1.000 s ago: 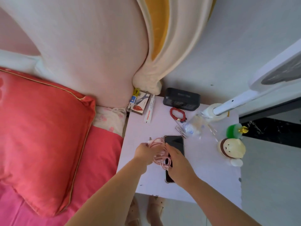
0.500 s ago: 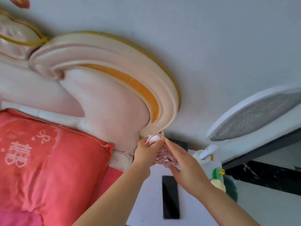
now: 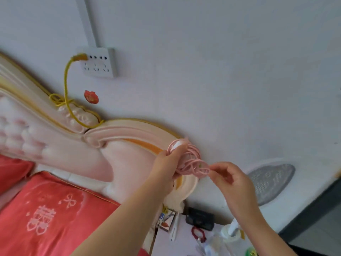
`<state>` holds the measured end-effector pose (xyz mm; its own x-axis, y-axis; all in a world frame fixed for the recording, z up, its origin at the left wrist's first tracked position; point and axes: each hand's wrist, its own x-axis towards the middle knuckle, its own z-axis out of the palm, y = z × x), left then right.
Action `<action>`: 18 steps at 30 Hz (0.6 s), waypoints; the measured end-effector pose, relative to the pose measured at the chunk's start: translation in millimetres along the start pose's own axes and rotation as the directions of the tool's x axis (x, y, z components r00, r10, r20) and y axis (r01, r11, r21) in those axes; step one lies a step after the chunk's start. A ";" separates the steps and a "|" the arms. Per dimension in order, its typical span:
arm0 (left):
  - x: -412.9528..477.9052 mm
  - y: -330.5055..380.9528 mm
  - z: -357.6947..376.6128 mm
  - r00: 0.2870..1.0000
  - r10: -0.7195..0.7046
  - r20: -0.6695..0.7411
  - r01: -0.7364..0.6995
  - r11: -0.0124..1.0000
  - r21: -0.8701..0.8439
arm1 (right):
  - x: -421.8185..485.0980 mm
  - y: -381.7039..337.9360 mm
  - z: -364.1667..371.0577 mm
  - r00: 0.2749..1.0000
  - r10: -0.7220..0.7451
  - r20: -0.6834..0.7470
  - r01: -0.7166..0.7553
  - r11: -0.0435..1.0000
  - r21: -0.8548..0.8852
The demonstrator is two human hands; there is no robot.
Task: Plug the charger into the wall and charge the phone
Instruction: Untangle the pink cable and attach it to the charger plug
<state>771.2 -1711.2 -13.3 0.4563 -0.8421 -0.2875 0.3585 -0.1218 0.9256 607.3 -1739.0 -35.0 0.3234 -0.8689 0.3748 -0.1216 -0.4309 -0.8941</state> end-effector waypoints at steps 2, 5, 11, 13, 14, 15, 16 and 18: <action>-3.8 8.9 3.3 1.000 0.019 0.024 -0.018 1.000 -0.023 | 4.8 -5.2 0.1 0.997 -0.008 -0.073 0.011 0.999 0.042; -9.1 20.4 5.6 0.998 0.010 0.059 -0.006 0.998 -0.062 | 8.7 -11.1 6.2 0.991 0.071 -0.113 -0.049 0.982 0.183; -20.8 32.7 6.1 0.983 0.122 0.136 -0.125 0.992 0.012 | 7.9 -24.7 24.4 0.996 0.091 -0.011 -0.084 0.952 0.295; -26.0 40.3 6.0 0.970 0.189 0.155 -0.201 0.978 0.062 | 7.3 -30.4 27.1 0.998 0.059 -0.005 -0.055 0.953 0.297; -28.8 44.7 5.7 0.960 0.225 0.166 -0.242 0.966 0.092 | 8.1 -32.9 27.8 0.998 0.054 -0.015 -0.047 0.950 0.308; -31.4 49.1 5.5 0.952 0.253 0.175 -0.276 0.953 0.124 | 9.3 -35.5 28.3 0.998 0.053 -0.033 -0.040 0.946 0.321; -33.1 52.5 5.1 0.944 0.279 0.179 -0.307 0.939 0.155 | 10.7 -38.2 28.6 0.997 0.052 -0.050 -0.033 0.943 0.332; -35.6 59.3 2.9 0.933 0.329 0.144 -0.353 0.914 0.201 | 13.9 -45.3 29.9 0.997 0.054 -0.059 -0.031 0.936 0.349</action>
<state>773.8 -1690.0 52.5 0.4262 -0.9018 0.0715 0.0025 0.0802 0.9968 645.3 -1724.3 3.3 0.2608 -0.9038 0.3392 0.2041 -0.2918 -0.9344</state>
